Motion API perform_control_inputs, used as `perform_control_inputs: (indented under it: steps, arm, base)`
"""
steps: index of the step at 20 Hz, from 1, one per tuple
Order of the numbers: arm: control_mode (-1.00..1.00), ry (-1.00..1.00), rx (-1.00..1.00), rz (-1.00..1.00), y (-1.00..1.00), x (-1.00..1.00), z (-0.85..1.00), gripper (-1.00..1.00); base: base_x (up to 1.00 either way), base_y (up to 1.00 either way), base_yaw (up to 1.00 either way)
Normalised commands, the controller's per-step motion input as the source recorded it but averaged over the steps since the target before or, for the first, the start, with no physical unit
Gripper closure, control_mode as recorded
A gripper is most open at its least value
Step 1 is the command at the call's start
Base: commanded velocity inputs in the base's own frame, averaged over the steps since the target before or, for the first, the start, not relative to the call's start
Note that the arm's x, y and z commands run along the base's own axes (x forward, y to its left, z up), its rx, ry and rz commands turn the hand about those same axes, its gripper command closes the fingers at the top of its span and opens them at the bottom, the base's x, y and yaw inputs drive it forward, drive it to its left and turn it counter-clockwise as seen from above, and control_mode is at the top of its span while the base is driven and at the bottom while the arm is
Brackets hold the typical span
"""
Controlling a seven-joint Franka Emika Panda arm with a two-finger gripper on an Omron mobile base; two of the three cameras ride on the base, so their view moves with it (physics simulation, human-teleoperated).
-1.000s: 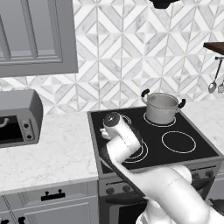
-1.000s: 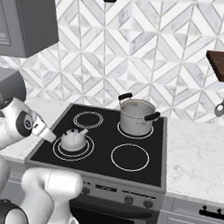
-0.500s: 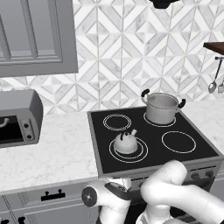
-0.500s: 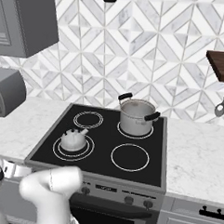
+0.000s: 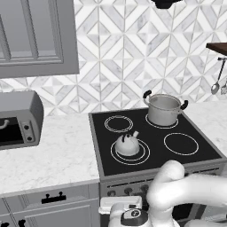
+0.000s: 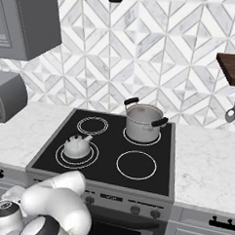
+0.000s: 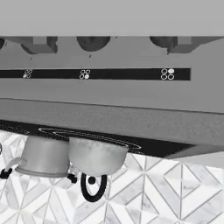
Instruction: Pick the kettle from the counter and place it on a stove burner. Then turn the burner on.
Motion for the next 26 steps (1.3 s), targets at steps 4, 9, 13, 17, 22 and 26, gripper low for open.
perform_control_inputs:
  steps: [4,9,13,17,22,26]
  arm:
    - [-1.0,-0.14,-0.01,0.0,0.16,0.0,-0.19,-1.0]
    - [-1.0,-0.08,-0.03,0.0,0.43,0.0,-0.16,-1.0]
    - [-1.0,0.0,-0.01,0.0,0.0,0.0,-0.09,-1.0]
    - [-1.0,-0.02,-0.03,0.0,0.0,0.02,-0.36,-1.0]
    - [-1.0,-0.06,0.0,0.0,0.0,0.17,-0.05,-1.0]
    - [-1.0,-0.01,0.0,0.0,0.06,0.14,-0.06,-1.0]
  base:
    - [0.0,0.0,0.0]
    - [0.0,0.0,0.0]
    - [0.0,0.0,0.0]
    - [0.0,0.0,0.0]
    - [0.0,0.0,0.0]
    - [0.0,0.0,0.0]
